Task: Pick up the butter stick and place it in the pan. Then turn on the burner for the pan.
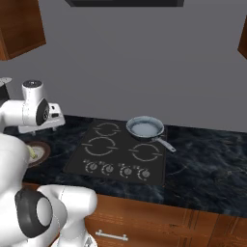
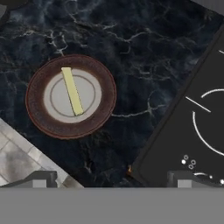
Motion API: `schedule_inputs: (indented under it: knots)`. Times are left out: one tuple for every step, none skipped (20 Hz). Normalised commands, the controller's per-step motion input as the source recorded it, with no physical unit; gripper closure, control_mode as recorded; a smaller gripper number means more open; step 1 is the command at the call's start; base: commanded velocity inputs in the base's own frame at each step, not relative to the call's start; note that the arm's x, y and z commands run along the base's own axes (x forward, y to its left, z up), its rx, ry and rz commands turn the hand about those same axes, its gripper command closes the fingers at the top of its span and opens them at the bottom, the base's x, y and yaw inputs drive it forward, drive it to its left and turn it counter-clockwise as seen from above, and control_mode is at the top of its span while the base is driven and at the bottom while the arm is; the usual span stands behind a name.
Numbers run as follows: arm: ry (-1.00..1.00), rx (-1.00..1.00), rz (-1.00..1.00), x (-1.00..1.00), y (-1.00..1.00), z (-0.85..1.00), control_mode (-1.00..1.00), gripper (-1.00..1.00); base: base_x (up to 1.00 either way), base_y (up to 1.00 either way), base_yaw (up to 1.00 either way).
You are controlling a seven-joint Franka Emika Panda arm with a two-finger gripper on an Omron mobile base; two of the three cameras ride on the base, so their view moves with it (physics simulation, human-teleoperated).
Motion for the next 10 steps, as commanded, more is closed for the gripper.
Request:
schedule_inputs:
  knots:
    - [0.00, -0.01, 0.07, 0.00, 0.51, -0.14, -1.00, -1.00, 0.00, 0.00, 0.00]
    - [0.00, -0.03, 0.07, 0.00, 0.54, -0.15, -1.00, -1.00, 0.00, 0.00, 0.00]
    - [0.00, -0.01, 0.05, 0.00, 0.49, -0.12, -1.00, -1.00, 0.00, 0.00, 0.00]
    - [0.01, -0.01, 0.04, 0.00, 0.51, -0.14, -1.00, -1.00, 0.00, 0.00, 0.00]
    - [0.03, -0.02, 0.03, 0.00, 0.55, -0.11, -1.00, -1.00, 0.00, 0.00, 0.00]
    - [0.05, -0.03, 0.01, 0.00, 0.59, -0.10, -1.00, -1.00, 0.00, 0.00, 0.00]
    - [0.06, -0.03, 0.00, 0.00, 0.64, -0.10, -1.00, -1.00, 0.00, 0.00, 0.00]
    - [0.07, -0.03, 0.00, 0.06, 0.61, -0.08, -1.00, -1.00, 0.00, 0.00, 0.00]
    - [0.07, -0.02, 0.00, 0.08, 0.59, -0.09, -1.00, -1.00, 0.00, 0.00, 0.00]
    - [0.07, -0.01, 0.00, 0.08, 0.56, -0.12, -1.00, -1.00, 0.00, 0.00, 0.00]
